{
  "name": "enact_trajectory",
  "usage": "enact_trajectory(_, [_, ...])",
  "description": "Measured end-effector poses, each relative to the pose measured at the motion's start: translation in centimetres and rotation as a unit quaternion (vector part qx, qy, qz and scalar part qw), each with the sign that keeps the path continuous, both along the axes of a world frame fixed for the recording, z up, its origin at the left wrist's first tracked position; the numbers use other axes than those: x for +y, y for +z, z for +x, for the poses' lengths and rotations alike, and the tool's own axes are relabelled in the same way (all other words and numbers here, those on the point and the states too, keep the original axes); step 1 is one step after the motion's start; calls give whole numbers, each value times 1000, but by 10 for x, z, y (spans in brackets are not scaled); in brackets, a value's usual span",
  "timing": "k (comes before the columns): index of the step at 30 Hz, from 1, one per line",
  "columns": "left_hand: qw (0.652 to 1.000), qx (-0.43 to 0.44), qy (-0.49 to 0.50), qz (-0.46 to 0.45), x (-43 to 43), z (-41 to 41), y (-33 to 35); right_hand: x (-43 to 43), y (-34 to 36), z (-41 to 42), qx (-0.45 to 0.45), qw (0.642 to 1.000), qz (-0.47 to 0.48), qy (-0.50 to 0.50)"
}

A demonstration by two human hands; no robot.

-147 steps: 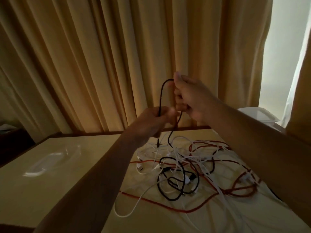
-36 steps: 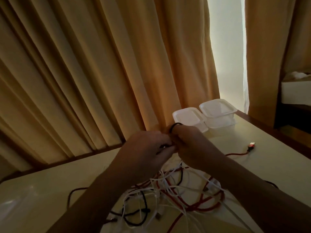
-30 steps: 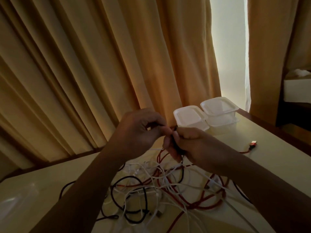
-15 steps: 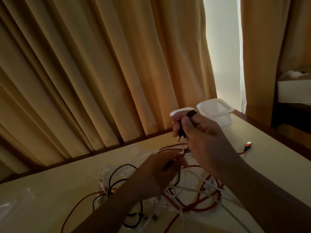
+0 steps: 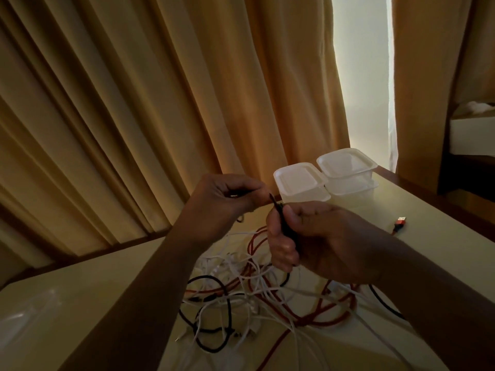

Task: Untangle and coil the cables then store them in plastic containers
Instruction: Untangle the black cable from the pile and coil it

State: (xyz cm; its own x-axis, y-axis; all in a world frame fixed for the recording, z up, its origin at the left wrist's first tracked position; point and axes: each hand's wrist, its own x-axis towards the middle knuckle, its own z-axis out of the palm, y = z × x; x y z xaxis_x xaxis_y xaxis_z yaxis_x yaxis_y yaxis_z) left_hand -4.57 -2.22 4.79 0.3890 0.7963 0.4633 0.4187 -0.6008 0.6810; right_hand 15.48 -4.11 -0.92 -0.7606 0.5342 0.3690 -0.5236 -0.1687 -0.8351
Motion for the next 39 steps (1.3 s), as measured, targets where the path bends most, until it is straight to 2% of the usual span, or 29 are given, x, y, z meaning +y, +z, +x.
enact_trajectory(3, [992,-74,-5,-99,2,13,-19,-1,-3,-8,102,994,-30,8])
enact_trajectory(6, [973,-91,-23,-212,-10,27,-40,-2,-5,-13,134,982,-37,-125])
enact_trajectory(8, [971,-50,-13,-232,-17,34,-46,-4,-4,-13,79,968,0,-238])
enact_trajectory(9, [969,-34,8,-246,-20,34,-45,-6,-4,-13,17,953,58,-298])
enact_trajectory(11, [956,-31,33,-290,-24,33,-41,-12,-5,-19,-103,894,199,-387])
enact_trajectory(13, [946,-59,-6,-319,-29,26,-40,-15,-5,-23,-123,859,253,-429])
enact_trajectory(16, [924,-100,-42,-366,-40,19,-40,-18,-5,-23,-86,850,242,-459])
enact_trajectory(18, [928,-83,-25,-363,-46,21,-39,-17,-8,-25,-100,820,277,-490])
enact_trajectory(20, [944,-9,1,-330,-51,22,-36,-13,-16,-29,-134,741,359,-552])
enact_trajectory(21, [956,63,15,-285,-55,20,-33,-8,-20,-29,-154,701,396,-572])
enact_trajectory(22, [965,144,28,-218,-58,18,-30,-2,-23,-28,-180,681,417,-575])
enact_trajectory(23, [966,210,41,-143,-60,15,-27,3,-23,-26,-217,677,419,-565])
enact_trajectory(25, [963,262,57,-13,-62,8,-16,9,-21,-19,-292,705,378,-525])
enact_trajectory(27, [956,269,62,102,-58,1,-4,9,-18,-15,-295,795,282,-449])
enact_trajectory(29, [946,259,55,186,-48,-3,8,2,-11,-13,-244,906,172,-301])
enact_trajectory(30, [950,235,51,197,-41,-5,11,-1,-7,-11,-190,951,113,-216])
enact_trajectory(31, [962,194,48,186,-35,-5,13,-4,-4,-9,-122,982,54,-136])
enact_trajectory(33, [989,90,30,116,-22,-4,12,-6,-2,-7,-1,1000,-17,-13])
enact_trajectory(35, [999,10,14,30,-14,2,3,-7,0,-9,71,997,-22,24])
enact_trajectory(37, [996,-47,10,-76,-9,9,-14,-6,0,-11,124,992,-23,-15])
enact_trajectory(39, [977,-101,-10,-190,-11,17,-31,-7,-1,-11,162,981,-38,-100])
